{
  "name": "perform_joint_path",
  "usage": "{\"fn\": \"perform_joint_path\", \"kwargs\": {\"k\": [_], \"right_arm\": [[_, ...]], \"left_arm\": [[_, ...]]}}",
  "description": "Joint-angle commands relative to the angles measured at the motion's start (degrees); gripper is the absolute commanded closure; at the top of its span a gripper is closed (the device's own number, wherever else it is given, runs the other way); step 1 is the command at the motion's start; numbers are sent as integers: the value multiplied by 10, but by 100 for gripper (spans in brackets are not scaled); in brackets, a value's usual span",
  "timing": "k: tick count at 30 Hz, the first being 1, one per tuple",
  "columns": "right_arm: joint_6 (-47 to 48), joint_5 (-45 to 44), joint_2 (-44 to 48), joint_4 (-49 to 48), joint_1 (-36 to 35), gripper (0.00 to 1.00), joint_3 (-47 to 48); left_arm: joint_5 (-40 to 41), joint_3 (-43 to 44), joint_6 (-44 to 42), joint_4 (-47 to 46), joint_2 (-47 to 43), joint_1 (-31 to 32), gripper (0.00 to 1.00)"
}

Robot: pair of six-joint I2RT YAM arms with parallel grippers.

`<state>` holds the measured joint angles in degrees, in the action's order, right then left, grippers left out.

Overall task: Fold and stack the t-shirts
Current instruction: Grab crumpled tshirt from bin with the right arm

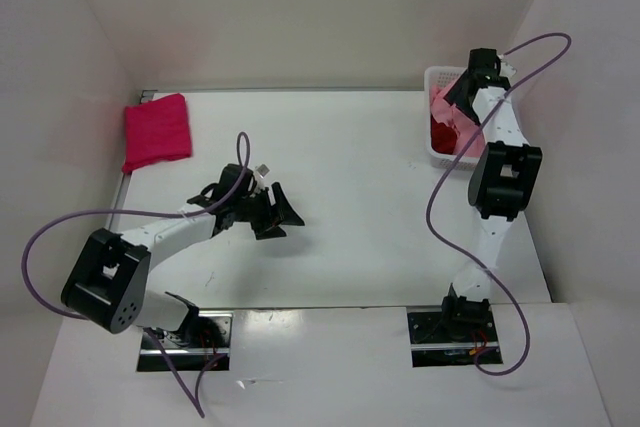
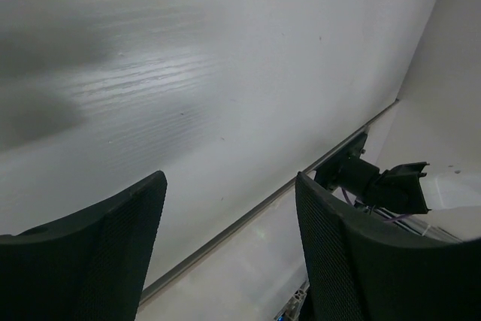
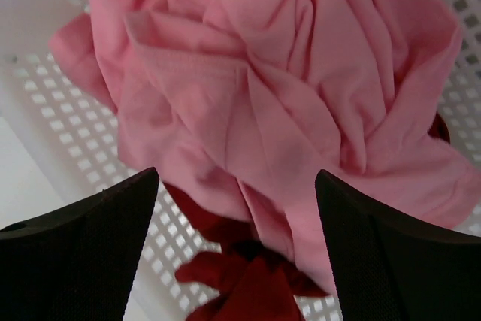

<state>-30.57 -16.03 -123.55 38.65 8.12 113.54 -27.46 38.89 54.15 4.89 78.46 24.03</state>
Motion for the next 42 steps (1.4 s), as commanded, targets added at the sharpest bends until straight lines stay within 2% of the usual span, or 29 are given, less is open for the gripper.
{"fn": "perform_joint_path", "kwargs": {"k": [1,6,11,14,15,18,19,21,22,25,30,37,39,42], "right_arm": [[13,-49,-33,12,-2,10,86],[24,-63,-119,49,-2,10,205],[31,-68,-188,72,3,10,288],[13,-31,-195,72,8,19,288],[13,-21,-195,64,8,26,288],[18,23,-205,45,8,31,301],[18,23,-210,54,8,43,311],[18,43,-216,54,8,56,324],[18,43,-216,54,8,75,325],[18,43,-202,70,8,99,357],[18,61,-97,53,8,100,345],[8,137,145,-59,8,100,166],[1,176,195,-59,-7,100,174],[-8,246,226,-32,-39,100,237]], "left_arm": [[-23,25,-33,-31,27,-9,23],[-77,25,-39,-61,74,-20,16],[-84,25,-44,-60,79,-42,18],[-71,25,-44,-37,67,-71,22],[-62,25,-44,-31,60,-77,23],[-57,19,-44,-42,28,-89,28],[-57,19,-44,-47,28,-89,29],[-57,24,-51,-47,35,-89,29],[-57,24,-51,-47,35,-89,29],[-57,36,-57,-47,41,-94,30],[-37,43,-82,-42,15,-94,31],[-42,87,-77,-42,35,-94,32],[-37,112,-63,-36,55,-94,32],[-37,166,-57,-28,85,-100,32]]}}
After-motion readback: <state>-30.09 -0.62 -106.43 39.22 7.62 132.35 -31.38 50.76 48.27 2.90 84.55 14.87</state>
